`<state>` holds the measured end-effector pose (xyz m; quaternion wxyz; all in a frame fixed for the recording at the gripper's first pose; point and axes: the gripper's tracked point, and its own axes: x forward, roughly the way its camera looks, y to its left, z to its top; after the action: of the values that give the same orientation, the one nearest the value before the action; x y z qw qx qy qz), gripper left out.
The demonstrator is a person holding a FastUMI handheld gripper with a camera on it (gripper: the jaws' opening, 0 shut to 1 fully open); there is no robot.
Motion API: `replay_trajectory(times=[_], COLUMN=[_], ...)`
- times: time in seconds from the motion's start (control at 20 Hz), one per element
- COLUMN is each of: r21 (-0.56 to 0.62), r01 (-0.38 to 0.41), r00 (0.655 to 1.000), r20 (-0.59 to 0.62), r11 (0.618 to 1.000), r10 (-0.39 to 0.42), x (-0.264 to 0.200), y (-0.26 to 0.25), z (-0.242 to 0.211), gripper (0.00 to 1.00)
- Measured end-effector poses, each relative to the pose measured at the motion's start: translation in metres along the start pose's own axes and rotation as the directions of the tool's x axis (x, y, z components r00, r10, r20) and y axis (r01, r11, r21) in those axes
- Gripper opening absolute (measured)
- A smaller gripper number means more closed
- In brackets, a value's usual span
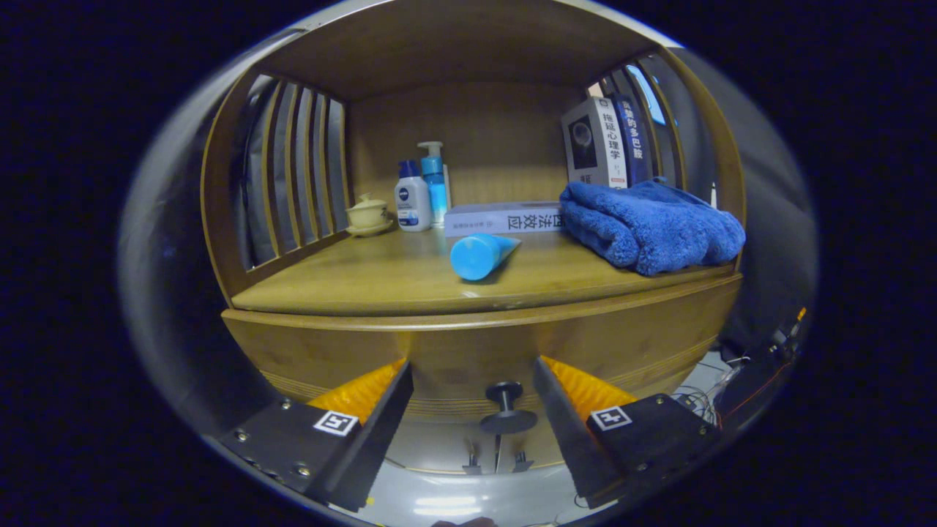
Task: Pull open the drawer, take out the items inside it, and place them on the countertop above the cabinet.
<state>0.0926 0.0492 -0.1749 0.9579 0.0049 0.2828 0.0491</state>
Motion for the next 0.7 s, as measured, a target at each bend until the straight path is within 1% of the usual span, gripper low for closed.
replay_trajectory(times=[0.7], r21=[0.038], r01=[-0.001], r00=[1.0], r20=[-0.007], r11=[0.999], r10=[0.001], x=[0.0036], y=[-0.0024], z=[-0.005], gripper=[0.99])
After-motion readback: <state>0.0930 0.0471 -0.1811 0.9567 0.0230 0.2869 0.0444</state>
